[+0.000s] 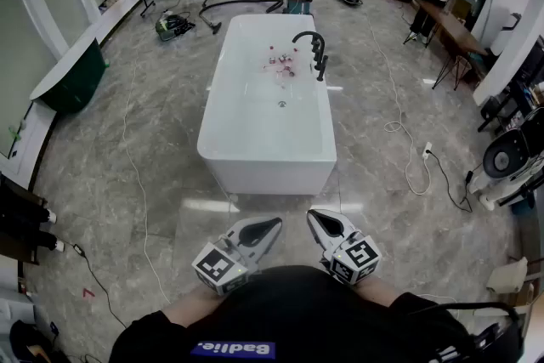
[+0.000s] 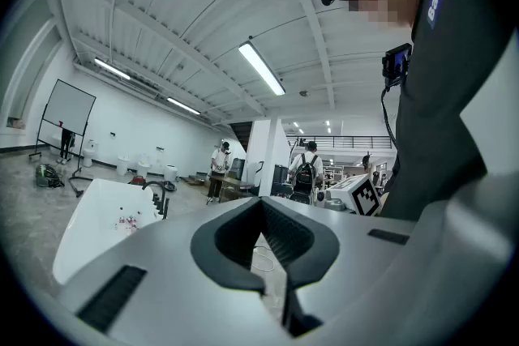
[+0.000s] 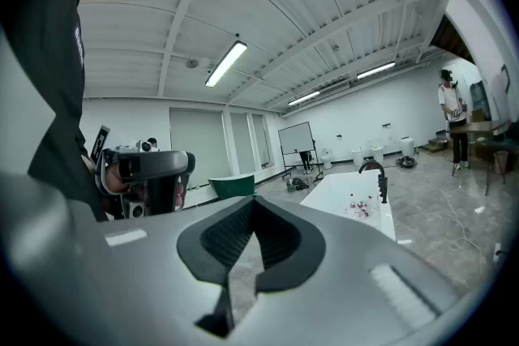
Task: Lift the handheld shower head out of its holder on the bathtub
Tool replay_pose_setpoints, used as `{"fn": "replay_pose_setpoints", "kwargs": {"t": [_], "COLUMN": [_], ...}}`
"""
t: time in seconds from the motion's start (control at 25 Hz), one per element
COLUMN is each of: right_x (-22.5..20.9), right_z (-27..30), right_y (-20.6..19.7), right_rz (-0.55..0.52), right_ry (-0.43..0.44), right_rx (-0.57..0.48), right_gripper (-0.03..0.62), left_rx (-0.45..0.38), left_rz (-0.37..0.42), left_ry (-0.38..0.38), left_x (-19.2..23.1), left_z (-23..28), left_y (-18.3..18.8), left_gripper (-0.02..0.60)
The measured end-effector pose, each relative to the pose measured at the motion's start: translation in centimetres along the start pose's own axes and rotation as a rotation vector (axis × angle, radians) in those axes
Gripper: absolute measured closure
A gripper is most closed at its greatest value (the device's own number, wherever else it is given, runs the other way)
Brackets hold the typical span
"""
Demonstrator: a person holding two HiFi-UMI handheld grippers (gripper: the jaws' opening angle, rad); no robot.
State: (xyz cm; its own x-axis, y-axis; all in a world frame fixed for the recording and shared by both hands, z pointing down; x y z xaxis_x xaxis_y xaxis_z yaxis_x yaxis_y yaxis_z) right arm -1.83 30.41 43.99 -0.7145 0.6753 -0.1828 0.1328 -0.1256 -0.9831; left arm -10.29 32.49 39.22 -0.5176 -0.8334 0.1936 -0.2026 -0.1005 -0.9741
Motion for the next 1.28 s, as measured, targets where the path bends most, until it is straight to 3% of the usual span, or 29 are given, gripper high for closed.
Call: {"fn": "replay_pose_setpoints", "kwargs": {"t": [0.64, 1.0, 1.28], "right_x": [-0.2, -2.1, -6.1], "right_z": [0.0, -0.8, -3.2], "right_y": [0.0, -0.2, -0.3], "right_rz": [0.007, 0.018, 0.009], "right_ry": [-0.012, -0.019, -0.022], "right_rx": [-0.02, -0.019, 0.005], "right_gripper": [0.603, 0.603, 0.603], "left_rx": [-0.011, 0.002, -0.006], "left_rz": [-0.011, -0.007, -0.008], "left_ry": [0.007, 0.022, 0.058], "left_x": [-0.1, -0.5, -2.0], "left_z": [0.2, 1.9, 5.7], "left_y": [0.0, -0.2, -0.9], "left_gripper": [0.588, 0.588, 0.588]}}
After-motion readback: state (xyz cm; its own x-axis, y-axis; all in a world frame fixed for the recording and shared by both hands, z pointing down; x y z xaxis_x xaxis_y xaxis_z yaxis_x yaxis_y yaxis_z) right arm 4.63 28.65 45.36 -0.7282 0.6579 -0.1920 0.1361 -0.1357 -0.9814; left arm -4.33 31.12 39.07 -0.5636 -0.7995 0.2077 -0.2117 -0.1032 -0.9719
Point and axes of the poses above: the fingertips, and each gripper's own axes: z forward along the fingers, x to its left, y out of its top, the point moved 1 cm from there along -z, backward along the fingers, and after that the axes turned 8 degrees about -x, right-handed, at the moved point
